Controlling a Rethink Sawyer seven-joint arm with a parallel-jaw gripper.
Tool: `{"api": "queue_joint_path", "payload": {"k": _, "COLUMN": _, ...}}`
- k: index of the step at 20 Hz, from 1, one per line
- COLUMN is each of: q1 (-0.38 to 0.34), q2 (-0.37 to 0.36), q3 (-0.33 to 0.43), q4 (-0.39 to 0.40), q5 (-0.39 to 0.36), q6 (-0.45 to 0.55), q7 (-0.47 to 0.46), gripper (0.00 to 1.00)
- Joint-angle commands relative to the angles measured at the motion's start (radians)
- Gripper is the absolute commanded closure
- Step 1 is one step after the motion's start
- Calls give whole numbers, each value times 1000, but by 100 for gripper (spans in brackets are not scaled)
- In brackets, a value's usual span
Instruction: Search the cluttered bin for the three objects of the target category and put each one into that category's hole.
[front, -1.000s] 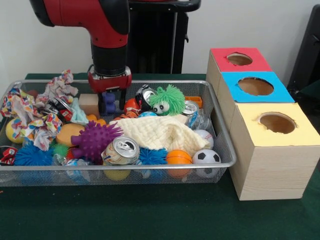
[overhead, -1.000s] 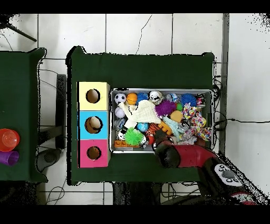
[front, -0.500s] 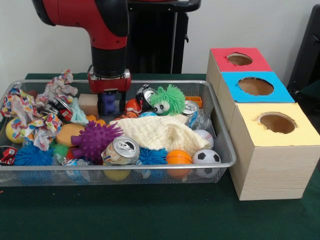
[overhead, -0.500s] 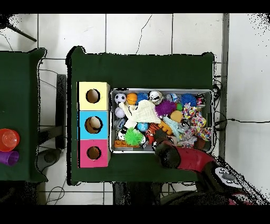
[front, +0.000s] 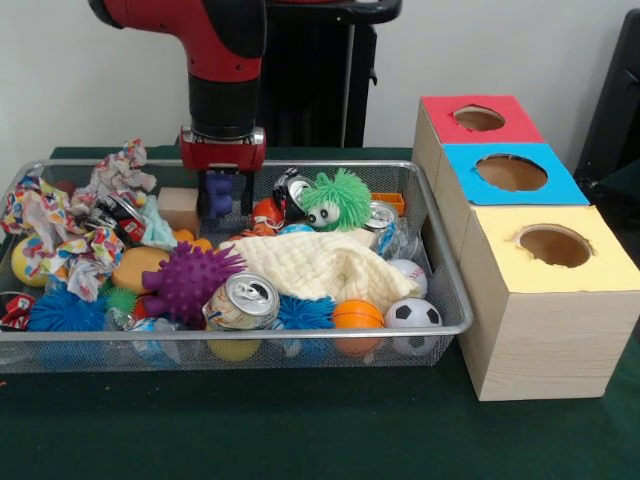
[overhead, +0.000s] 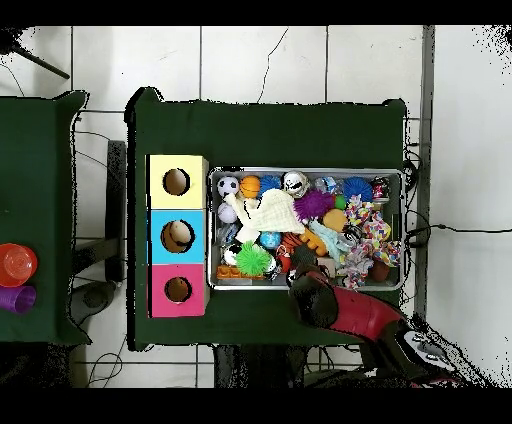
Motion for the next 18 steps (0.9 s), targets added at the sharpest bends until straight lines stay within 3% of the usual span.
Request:
{"api": "queue_joint_path", "payload": {"k": 1, "q1": 54, "q2": -28, "q3": -26, "q4": 218, "q5": 131, "q6": 59, "q7": 344, "gripper": 0}}
{"api": "queue_joint_path", "payload": {"k": 6, "q1": 66, "q2": -64, "q3": -33, "q4": 260, "q5": 203, "q6": 49, "q7": 340, "gripper": 0}}
{"api": "queue_joint_path", "payload": {"k": 18, "q1": 23, "q2": 37, "q3": 44, "q4": 283, "q5": 307, "q6": -80, "q7": 335, "gripper": 0}}
